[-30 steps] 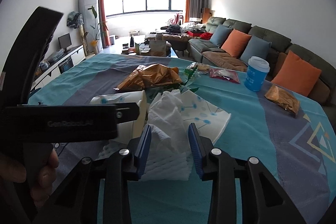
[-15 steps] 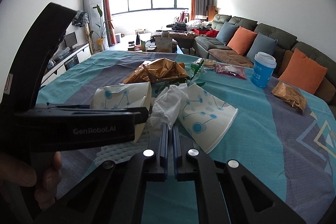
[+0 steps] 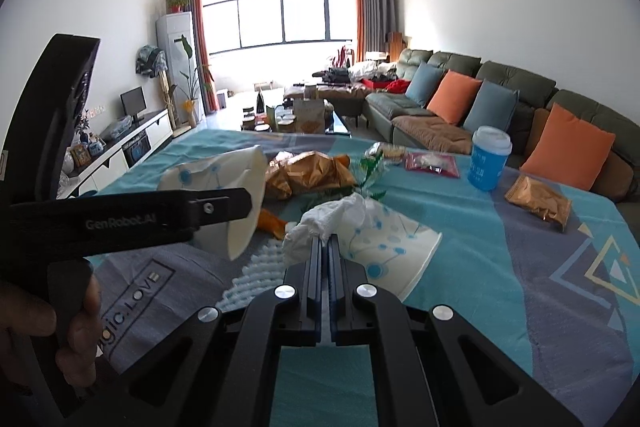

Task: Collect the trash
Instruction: 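Grasp the blue-dotted paper cup with the left tool while the right tool grasps a tissue, then carry the paper cup and tissue over the teal bin with both tools, then open both tools to drop the cup and tissue into the bin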

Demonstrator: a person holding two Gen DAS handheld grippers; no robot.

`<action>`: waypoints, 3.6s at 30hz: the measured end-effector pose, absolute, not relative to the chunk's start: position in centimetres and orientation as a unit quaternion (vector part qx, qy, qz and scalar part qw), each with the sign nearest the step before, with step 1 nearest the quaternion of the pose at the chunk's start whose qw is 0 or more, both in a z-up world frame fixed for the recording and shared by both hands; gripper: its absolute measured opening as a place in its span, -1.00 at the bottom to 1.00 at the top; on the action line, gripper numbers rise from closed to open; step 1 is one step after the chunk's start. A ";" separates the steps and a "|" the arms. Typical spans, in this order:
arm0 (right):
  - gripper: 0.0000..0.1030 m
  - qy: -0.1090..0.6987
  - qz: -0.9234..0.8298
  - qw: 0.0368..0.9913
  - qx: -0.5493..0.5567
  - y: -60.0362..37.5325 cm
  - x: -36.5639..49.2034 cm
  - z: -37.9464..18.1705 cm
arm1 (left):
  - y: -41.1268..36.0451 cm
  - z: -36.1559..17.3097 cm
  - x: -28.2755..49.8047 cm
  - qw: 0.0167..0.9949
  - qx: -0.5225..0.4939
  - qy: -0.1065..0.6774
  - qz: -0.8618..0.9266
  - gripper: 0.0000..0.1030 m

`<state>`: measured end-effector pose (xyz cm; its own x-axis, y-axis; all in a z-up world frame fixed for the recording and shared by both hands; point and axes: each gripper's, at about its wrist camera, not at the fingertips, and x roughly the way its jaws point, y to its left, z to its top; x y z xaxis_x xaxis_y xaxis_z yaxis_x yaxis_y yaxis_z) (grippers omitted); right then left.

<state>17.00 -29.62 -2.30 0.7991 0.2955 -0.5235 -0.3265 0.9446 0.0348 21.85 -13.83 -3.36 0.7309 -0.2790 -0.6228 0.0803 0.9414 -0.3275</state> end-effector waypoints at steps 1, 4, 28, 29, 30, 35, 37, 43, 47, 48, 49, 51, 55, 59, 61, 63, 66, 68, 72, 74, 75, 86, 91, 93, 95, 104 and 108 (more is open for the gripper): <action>-0.97 0.268 0.164 0.949 -0.029 -29.5 16.8 -2.1 | -13.5 -3.0 21.6 0.921 -0.141 0.349 -0.097 0.40; -0.97 0.257 0.163 0.952 -0.033 -29.0 16.1 -1.2 | -12.6 -2.2 20.7 0.927 -0.140 0.334 -0.094 0.40; -0.97 0.200 0.211 0.956 -0.047 -19.4 12.5 3.8 | 0.0 2.2 11.1 0.968 -0.132 0.213 -0.018 0.40; -0.97 0.199 0.214 0.955 -0.047 -18.9 12.4 3.9 | 0.6 2.3 10.8 0.969 -0.133 0.210 -0.012 0.40; -0.97 0.196 0.220 0.954 -0.049 -18.2 12.3 4.0 | 1.4 2.3 10.3 0.969 -0.135 0.207 -0.005 0.41; -0.97 0.185 0.258 0.947 -0.055 -14.3 12.4 4.3 | 5.3 2.2 8.2 0.970 -0.134 0.197 0.039 0.41; -0.97 0.183 0.278 0.941 -0.057 -12.7 12.5 4.4 | 6.8 2.2 7.4 0.970 -0.134 0.193 0.060 0.41; -0.97 0.183 0.343 0.919 -0.065 -7.5 13.4 4.4 | 11.9 2.2 4.8 0.965 -0.138 0.183 0.130 0.41; -0.97 0.181 0.386 0.901 -0.076 -3.6 13.9 4.8 | 15.8 1.9 3.4 0.958 -0.140 0.181 0.172 0.41; -0.97 0.179 0.393 0.898 -0.079 -2.7 13.9 5.0 | 17.0 1.8 3.0 0.955 -0.142 0.183 0.184 0.41; -0.97 0.178 0.403 0.894 -0.082 -1.7 14.0 5.1 | 18.1 1.8 2.6 0.953 -0.144 0.184 0.191 0.41; -0.97 0.182 0.423 0.884 -0.078 0.0 14.2 5.2 | 20.1 1.6 1.7 0.949 -0.139 0.183 0.215 0.41; -0.97 0.195 0.453 0.866 -0.081 3.6 14.6 4.8 | 24.2 1.0 -0.6 0.938 -0.135 0.191 0.255 0.41; -0.97 0.220 0.477 0.847 -0.085 6.9 15.5 3.8 | 27.7 0.1 -1.9 0.925 -0.145 0.208 0.283 0.41; -0.97 0.236 0.485 0.838 -0.087 8.9 16.1 3.2 | 28.9 -0.3 -2.1 0.922 -0.150 0.212 0.287 0.41; -0.97 0.249 0.492 0.829 -0.093 10.5 16.8 2.8 | 29.7 -0.6 -1.9 0.919 -0.156 0.218 0.289 0.41; -0.97 0.262 0.499 0.820 -0.103 12.6 17.5 2.3 | 30.4 -0.9 -0.6 0.918 -0.167 0.223 0.283 0.41; -0.97 0.270 0.504 0.813 -0.111 14.0 18.0 2.0 | 30.5 -1.4 1.3 0.916 -0.181 0.228 0.277 0.41; -0.97 0.295 0.508 0.798 -0.134 16.7 18.7 0.8 | 32.5 -2.7 3.8 0.909 -0.214 0.246 0.259 0.41; -0.97 0.308 0.506 0.791 -0.151 18.1 19.0 0.0 | 33.4 -3.7 4.8 0.905 -0.234 0.254 0.248 0.41; -0.97 0.311 0.506 0.789 -0.154 18.5 19.0 -0.4 | 33.9 -4.2 5.3 0.902 -0.241 0.259 0.245 0.41; -0.80 0.362 0.489 0.767 -0.203 21.4 19.6 -3.6 | 39.5 -10.9 8.5 0.871 -0.301 0.314 0.228 0.47; -0.52 0.360 0.476 0.778 -0.196 20.6 19.6 -3.5 | 40.9 -13.0 9.3 0.852 -0.353 0.322 0.213 0.83; -0.45 0.354 0.471 0.786 -0.188 19.8 19.6 -3.2 | 41.2 -12.4 9.1 0.854 -0.360 0.307 0.218 0.89; -0.36 0.346 0.469 0.794 -0.171 18.7 20.0 -2.6 | 40.8 -11.5 8.8 0.858 -0.360 0.293 0.220 0.89; 0.24 0.284 0.471 0.832 -0.081 12.4 19.9 1.3 | 38.0 -4.9 5.9 0.886 -0.342 0.210 0.231 0.89; 0.57 0.253 0.471 0.843 -0.064 9.8 19.2 2.5 | 35.5 -2.6 4.9 0.896 -0.325 0.195 0.232 0.89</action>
